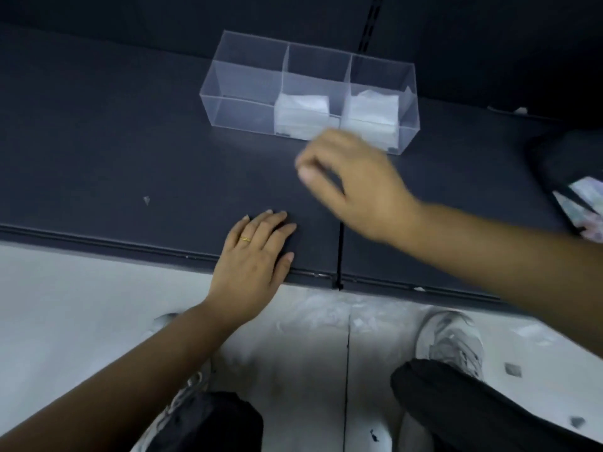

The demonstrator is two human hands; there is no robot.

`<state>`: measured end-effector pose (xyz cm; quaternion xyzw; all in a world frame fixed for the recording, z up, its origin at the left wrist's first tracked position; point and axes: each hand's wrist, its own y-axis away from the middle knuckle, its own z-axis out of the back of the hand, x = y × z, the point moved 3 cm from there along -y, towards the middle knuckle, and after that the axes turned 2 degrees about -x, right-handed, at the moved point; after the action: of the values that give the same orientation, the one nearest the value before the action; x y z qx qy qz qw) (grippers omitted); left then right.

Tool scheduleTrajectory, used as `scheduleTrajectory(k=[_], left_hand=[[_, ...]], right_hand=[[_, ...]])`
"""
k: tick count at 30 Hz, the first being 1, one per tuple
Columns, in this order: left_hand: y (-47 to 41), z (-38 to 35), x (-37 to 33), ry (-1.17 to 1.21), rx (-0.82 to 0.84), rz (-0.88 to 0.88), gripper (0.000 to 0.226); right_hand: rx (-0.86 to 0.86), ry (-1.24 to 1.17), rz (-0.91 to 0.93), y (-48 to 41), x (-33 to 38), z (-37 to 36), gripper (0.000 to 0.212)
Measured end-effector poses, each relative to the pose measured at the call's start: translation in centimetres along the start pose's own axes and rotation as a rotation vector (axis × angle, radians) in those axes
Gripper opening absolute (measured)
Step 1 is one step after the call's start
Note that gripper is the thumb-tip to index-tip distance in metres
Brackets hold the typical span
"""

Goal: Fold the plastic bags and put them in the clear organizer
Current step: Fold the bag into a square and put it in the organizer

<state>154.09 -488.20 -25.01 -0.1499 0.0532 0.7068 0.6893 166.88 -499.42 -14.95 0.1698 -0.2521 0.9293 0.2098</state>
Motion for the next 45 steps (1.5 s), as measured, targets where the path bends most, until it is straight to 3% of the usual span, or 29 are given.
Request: scheduleTrajectory(k=[1, 3, 5, 6, 8, 10, 13, 15, 17, 20, 21, 24, 27, 29, 33, 35, 37, 41, 43, 45], left_hand=[[0.0, -0.1, 0.0, -0.015, 0.009, -0.012, 0.047], [0.0, -0.2, 0.0, -0.043, 0.048, -0.010, 0.050], [0.1, -0.4, 0.1, -0.083, 0.082, -0.002, 0.052], [0.2, -0.6, 0.1, -0.099, 0.083, -0.007, 0.053], [0.2, -0.8, 0.2, -0.113, 0.077, -0.013, 0.053], [0.2, -0.8, 0.1, -0.120, 0.078, -0.016, 0.053], [0.2, -0.3, -0.4, -0.076, 0.063, -0.006, 0.054], [0.0, 0.2, -0.3, 0.109, 0.067, 0.059, 0.052], [-0.2, 1.3, -0.5, 0.493, 0.168, 0.157, 0.050], [-1.1, 3.8, -2.7, 1.403, 0.421, 0.477, 0.077], [-1.4, 4.4, -3.3, 1.536, 0.413, 0.560, 0.071], [-2.3, 5.1, -5.5, 1.486, 0.435, 0.515, 0.047], [-2.8, 5.3, -6.1, 1.423, 0.416, 0.414, 0.049], [-3.1, 5.2, -5.5, 1.458, 0.315, 0.491, 0.043], [-3.9, 4.7, -4.4, 1.469, 0.195, 0.557, 0.009], [-3.9, 4.0, -2.5, 1.450, 0.083, 0.675, 0.016], [-3.6, 3.6, -0.2, 1.452, -0.041, 0.862, 0.019], [-3.1, 3.2, 3.5, 1.461, -0.228, 1.066, 0.014], [-3.1, 3.2, 4.3, 1.306, -0.326, 1.067, 0.011], [-3.0, 4.3, 3.9, 0.952, -0.449, 0.931, 0.013]], right_hand=[[0.061, -0.053, 0.069, 4.0, 1.7, -0.2, 0.030], [0.362, -0.051, 0.092, 12.3, 3.4, -2.0, 0.033], [0.766, 0.073, -0.081, 19.1, 2.0, -4.4, 0.044], [0.881, 0.148, -0.193, 21.6, 0.4, -5.4, 0.057], [0.914, 0.308, -0.346, 23.7, -2.6, -6.7, 0.077], [0.900, 0.408, -0.410, 23.9, -4.3, -7.5, 0.080], [0.933, 0.365, -0.427, 23.0, -3.6, -8.0, 0.052], [0.819, 0.148, -0.363, 21.1, -1.3, -6.8, 0.029], [0.556, -0.234, -0.449, 18.2, 0.9, -4.1, 0.013], [0.173, -0.852, -0.779, 14.0, 1.5, 0.6, 0.027], [0.084, -0.976, -0.884, 13.0, 1.1, 1.6, 0.032], [-0.030, -1.145, -1.071, 10.8, -0.2, 2.5, 0.050], [-0.035, -1.147, -1.171, 10.1, -0.4, 1.8, 0.069], [-0.080, -1.170, -1.213, 10.1, -0.9, 1.6, 0.059], [-0.223, -1.098, -1.267, 10.8, -3.0, 2.2, 0.047], [-0.328, -0.965, -1.241, 11.2, -4.1, 3.2, 0.032], [-0.419, -0.865, -1.248, 11.8, -5.7, 4.2, 0.031], [-0.479, -0.951, -1.374, 12.9, -8.4, 5.1, 0.032], [-0.401, -1.036, -1.463, 13.2, -9.0, 4.7, 0.032], [-0.291, -0.913, -1.502, 13.6, -9.6, 4.4, 0.033]])
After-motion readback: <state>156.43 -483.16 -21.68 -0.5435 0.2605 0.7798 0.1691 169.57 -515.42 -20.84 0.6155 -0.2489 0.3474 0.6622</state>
